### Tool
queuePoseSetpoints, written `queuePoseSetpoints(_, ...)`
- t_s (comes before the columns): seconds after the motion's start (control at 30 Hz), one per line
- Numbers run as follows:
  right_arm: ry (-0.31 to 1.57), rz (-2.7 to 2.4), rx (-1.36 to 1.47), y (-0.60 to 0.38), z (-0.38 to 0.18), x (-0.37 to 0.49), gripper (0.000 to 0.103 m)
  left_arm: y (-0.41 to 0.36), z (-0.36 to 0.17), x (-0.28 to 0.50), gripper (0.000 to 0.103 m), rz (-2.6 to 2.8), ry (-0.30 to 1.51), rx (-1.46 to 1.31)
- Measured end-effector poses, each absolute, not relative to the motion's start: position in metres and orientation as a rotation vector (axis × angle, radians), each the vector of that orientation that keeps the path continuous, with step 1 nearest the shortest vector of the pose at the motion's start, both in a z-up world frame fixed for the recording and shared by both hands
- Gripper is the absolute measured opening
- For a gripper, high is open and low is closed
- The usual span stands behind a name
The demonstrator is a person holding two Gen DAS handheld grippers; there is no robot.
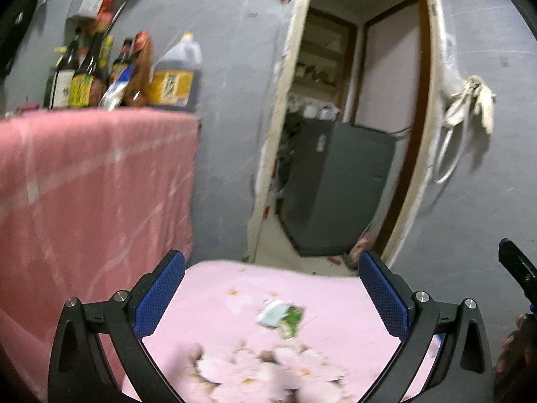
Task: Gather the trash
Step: 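Move both tools back over the remaining trash on the table, then grasp the green vegetable scrap with right tool while left tool grasps the paper packet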
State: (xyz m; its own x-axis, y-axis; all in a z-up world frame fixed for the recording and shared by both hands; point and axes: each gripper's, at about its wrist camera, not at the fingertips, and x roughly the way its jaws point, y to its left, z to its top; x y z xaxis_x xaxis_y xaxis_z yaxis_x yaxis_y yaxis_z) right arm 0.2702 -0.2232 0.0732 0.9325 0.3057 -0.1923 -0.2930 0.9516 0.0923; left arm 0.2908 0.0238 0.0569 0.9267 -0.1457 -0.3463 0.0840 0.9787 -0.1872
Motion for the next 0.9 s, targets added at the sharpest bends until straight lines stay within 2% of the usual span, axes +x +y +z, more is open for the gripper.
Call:
queuePoseSetpoints(0.27,0.364,0.366,0.015,-0.186,0.031,0.317,0.103,0.052,0.002,0.328,0.101,-0.074,0.574,-0.2)
queuePoseSetpoints(0.57,0.653,0.39,-0.065,-0.151,-0.025,0.375,0.1,0.069,-0.032,0.352,0.101,-0.032,0.677,-0.198)
queuePoseSetpoints(0.9,0.873,0.486,-0.15,-0.111,-0.069,0.417,0.071,0.083,-0.047,0.36,0.101,-0.03,0.756,-0.269)
